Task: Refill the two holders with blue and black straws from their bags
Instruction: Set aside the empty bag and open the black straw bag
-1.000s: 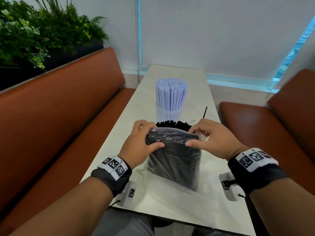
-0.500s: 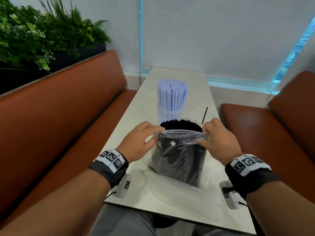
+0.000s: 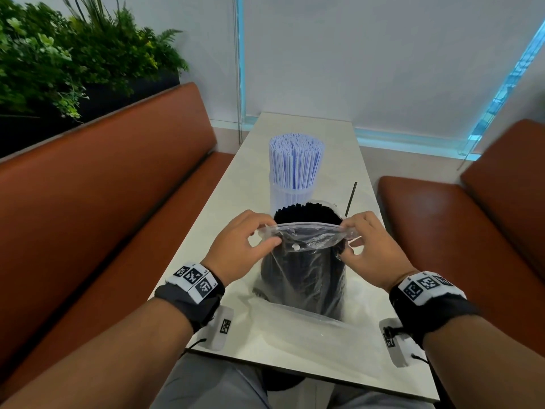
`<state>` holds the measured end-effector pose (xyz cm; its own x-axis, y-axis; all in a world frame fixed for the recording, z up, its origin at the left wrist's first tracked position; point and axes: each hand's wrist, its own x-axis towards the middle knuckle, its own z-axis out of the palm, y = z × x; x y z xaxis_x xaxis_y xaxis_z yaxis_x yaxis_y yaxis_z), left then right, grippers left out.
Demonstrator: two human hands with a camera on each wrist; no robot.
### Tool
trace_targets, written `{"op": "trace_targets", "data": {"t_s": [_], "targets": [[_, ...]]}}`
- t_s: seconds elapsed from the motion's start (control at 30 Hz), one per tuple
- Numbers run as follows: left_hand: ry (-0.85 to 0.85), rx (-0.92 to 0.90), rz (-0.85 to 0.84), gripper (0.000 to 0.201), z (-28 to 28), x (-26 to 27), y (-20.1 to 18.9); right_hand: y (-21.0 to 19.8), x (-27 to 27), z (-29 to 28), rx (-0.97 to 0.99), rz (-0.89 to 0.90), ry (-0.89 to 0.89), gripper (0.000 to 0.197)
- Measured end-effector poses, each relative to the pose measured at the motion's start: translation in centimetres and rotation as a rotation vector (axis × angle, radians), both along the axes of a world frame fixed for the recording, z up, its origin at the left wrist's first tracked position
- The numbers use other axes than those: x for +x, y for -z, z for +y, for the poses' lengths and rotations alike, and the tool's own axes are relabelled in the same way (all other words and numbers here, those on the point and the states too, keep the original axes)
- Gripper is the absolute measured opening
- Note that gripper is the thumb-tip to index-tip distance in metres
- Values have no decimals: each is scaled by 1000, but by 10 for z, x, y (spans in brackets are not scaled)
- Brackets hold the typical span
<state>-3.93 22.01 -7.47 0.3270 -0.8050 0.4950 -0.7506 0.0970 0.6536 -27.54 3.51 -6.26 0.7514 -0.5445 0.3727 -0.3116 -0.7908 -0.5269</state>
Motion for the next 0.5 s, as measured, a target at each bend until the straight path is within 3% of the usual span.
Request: {"op": "trace_targets", "data": {"t_s": [0.17,0.33,0.43,0.5], "targets": [[-95,-33,-104,22,-8,-2,0,-2,2,-3,-136,30,91,27],[-107,-105,-328,12,-11,-11,0,1,1,1,-296,67,78,8],[-29,-125,-405,17,-10,-14,5,7,0,5,-201,36,37,29],[50,-121,-393,13,-6,-19,11,10,-1,7,-192,16,14,34]]}}
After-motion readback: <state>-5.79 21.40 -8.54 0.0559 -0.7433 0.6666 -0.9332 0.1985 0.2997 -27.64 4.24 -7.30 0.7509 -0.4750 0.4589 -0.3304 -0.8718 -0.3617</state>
